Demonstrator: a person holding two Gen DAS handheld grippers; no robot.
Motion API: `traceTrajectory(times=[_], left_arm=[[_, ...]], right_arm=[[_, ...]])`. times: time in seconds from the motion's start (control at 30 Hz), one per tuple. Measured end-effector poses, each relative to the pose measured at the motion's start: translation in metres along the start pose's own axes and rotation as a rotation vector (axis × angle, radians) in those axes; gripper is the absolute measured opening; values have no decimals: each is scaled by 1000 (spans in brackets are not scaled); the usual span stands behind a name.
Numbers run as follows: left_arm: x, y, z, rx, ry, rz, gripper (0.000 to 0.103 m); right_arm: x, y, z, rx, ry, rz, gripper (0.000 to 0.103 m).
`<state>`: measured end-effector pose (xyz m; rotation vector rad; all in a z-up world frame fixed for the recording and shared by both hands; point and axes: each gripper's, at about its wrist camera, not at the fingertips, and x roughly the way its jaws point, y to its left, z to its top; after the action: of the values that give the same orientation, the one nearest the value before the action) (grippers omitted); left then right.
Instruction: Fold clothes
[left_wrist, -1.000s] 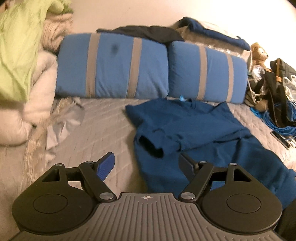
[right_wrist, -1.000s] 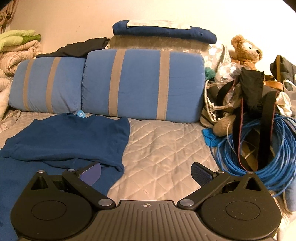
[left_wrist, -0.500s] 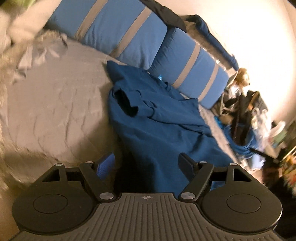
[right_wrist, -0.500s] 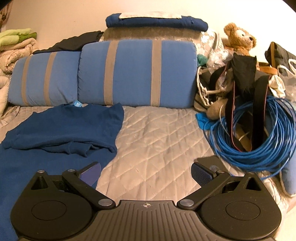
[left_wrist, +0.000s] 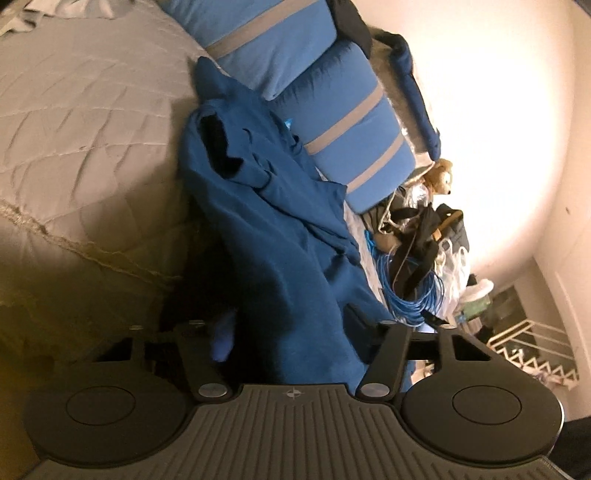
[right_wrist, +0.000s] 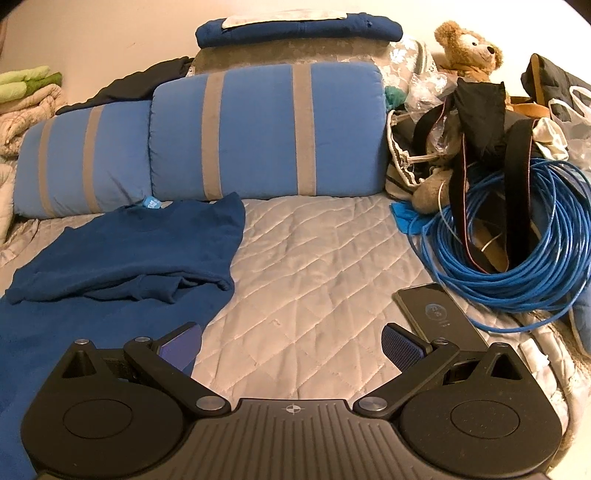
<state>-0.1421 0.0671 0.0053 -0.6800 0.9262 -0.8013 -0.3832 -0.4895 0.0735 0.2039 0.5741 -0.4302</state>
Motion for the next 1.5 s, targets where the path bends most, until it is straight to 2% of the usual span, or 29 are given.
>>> traceTrajectory(times=[0.1, 0.27, 0.37, 0.53, 0.63, 0.83, 1.07, 1.23, 1.33, 1.4, 1.47, 1.5], left_arm=[[-4, 7, 0, -43, -1, -11, 30], [-7, 7, -1, -70, 29, -80, 28], [-5, 5, -2, -73, 43, -92, 28], [-1, 1, -2, -63, 55, -86, 13], [-2, -2, -2, -42, 55, -64, 8], [-3, -10, 0, -6, 55, -16, 7], [-3, -9, 1, 7, 56, -12, 7], [-3, -8, 1, -2, 55, -11, 7], [-3, -8, 0, -3, 50, -12, 7], [-4, -9, -1, 5, 43, -12, 7], [-5, -11, -2, 16, 36, -12, 7], [-6, -12, -2, 21, 33, -11, 7]], right_arm=[[0, 1, -4, 15, 8, 14, 103], [-1, 4, -9, 19, 16, 32, 103], [-3, 4, -11, 24, 16, 40, 103], [-6, 3, -14, 40, 24, 76, 103], [-8, 0, -18, 67, 33, 130, 103], [-8, -7, -33, 138, 102, 325, 101], [9, -22, -62, 311, 242, 587, 91], [29, -37, -95, 535, 311, 750, 81], [38, -34, -109, 618, 336, 825, 75], [43, -31, -115, 650, 354, 860, 69], [46, -28, -117, 669, 365, 882, 51], [47, -26, -118, 674, 368, 890, 46]])
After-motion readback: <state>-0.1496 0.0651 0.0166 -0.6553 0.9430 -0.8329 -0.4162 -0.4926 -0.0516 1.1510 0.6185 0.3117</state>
